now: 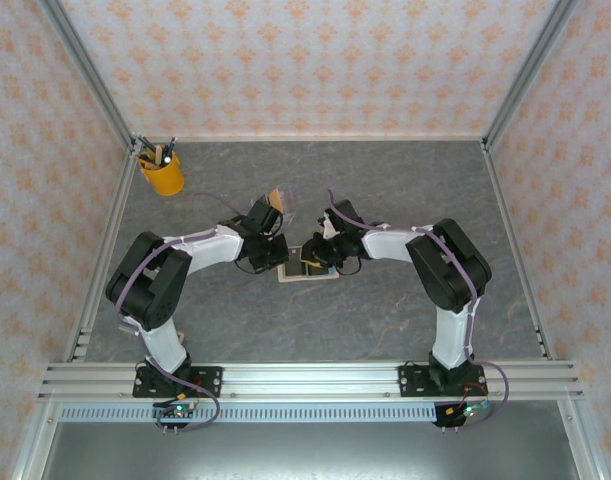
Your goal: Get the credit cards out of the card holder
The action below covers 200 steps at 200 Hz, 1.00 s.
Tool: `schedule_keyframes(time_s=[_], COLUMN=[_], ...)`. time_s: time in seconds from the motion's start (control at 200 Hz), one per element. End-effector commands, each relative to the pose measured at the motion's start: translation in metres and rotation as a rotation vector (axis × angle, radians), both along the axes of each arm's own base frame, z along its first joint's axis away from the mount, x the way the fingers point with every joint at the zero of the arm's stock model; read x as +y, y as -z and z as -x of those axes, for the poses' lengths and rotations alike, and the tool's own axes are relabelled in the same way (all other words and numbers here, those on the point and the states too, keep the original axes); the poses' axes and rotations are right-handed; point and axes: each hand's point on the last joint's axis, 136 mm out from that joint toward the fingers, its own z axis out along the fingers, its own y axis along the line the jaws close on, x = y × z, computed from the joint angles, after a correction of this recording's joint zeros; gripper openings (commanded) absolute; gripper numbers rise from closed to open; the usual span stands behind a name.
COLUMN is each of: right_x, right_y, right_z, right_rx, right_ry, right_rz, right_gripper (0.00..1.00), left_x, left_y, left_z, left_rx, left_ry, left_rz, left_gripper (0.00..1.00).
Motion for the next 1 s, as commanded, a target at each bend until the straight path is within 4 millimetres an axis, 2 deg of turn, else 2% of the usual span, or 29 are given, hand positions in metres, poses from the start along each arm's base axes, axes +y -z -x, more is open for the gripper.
schedule_keyframes(time_s=[0.0, 0.21, 0.455, 0.686, 0.996], right_x=[-0.011, -0.021, -0.012, 0.016, 0.018], right_y=[0.019, 0.03, 0.033, 0.002, -0.018], right_z=[0.001, 0.006, 0.009, 0.005, 0.0], right_rx=[0.003, 0.002, 0.018, 0.002, -0.013], right_ry=[0.003, -0.012, -0.032, -0.062, -0.038], right_rz=[0.101, 0.198, 0.194, 0.011, -0.083], right_gripper=[0.23, 0.24, 0.24, 0.2, 0.14], left_x=[0.01, 0.017, 0.021, 0.016, 0.014], left_y=[0.025, 0.031, 0.042, 0.055, 0.052], left_z=[0.022, 0.028, 0.038, 0.05, 0.048], left_rx=[0.08, 0.092, 0.116, 0.146, 0.131], left_ry=[-0.004, -0.025, -0.05, -0.066, -0.065], left_rz=[-0.05, -0.073, -0.066, -0.004, 0.011], left_gripper=[0.03, 0.04, 0.05, 0.05, 0.05])
